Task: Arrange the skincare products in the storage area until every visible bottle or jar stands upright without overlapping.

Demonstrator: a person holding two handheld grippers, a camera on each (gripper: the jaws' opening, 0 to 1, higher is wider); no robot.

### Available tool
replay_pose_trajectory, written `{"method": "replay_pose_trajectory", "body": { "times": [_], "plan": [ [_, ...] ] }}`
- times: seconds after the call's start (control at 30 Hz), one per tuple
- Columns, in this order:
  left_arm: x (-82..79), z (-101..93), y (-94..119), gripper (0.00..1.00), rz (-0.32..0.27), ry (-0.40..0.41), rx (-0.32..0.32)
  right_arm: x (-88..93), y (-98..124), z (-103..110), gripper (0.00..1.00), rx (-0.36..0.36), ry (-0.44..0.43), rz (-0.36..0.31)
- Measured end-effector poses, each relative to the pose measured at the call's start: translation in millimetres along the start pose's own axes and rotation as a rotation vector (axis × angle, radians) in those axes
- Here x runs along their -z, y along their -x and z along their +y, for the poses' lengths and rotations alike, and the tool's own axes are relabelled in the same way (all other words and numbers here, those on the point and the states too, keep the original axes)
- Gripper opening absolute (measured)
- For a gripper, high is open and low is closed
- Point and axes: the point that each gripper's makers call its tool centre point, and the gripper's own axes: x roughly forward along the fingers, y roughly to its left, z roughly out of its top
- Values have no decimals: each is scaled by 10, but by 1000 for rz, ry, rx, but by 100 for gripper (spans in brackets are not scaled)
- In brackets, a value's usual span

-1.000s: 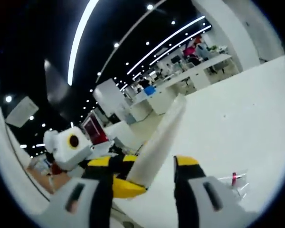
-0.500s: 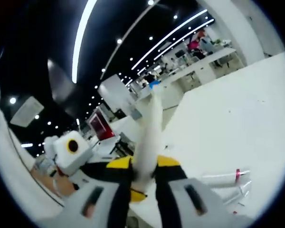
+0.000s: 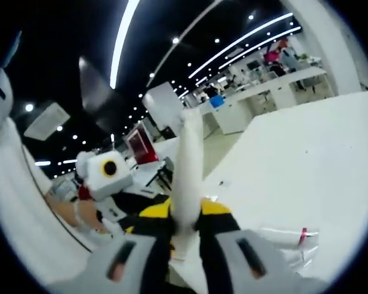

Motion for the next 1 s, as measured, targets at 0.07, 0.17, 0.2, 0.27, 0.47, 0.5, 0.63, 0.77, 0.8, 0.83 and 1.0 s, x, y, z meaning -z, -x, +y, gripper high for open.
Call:
{"method": "replay_pose_trajectory", "body": {
  "times": [0.07, 0.17, 0.2, 0.27, 0.47, 0.5, 0.63, 0.77, 0.8, 0.83, 1.0],
  "plan": [
    [-6, 21, 34, 29, -6, 18, 8, -10, 15, -2, 14, 3, 12, 1],
    [-50, 101, 158, 31, -39, 63, 24, -29, 64, 1, 14, -13, 48, 9],
    [-87, 104, 195, 33, -58, 78, 39, -20, 73, 15, 14, -27, 60, 18],
    [-128, 101, 241, 36, -75, 94, 59, -1, 79, 49, 14, -48, 86, 34],
    [-350, 24, 334, 37, -155, 125, 144, 82, 44, 280, 14, -173, 151, 87],
    [-407, 7, 343, 37, -175, 135, 162, 90, 27, 340, 14, -195, 160, 94],
    [-518, -88, 340, 40, -196, 128, 225, 121, -25, 507, 14, -269, 180, 115],
    [-596, -207, 308, 43, -200, 98, 273, 163, -53, 610, 14, -315, 185, 137],
    [-601, -214, 303, 43, -199, 99, 277, 182, -57, 642, 14, -329, 187, 146],
    [-602, -223, 296, 43, -198, 100, 280, 209, -53, 675, 14, -348, 189, 159],
    [-549, -353, 291, 39, -177, 88, 334, 267, -51, 764, 14, -388, 192, 179]
  ]
}}
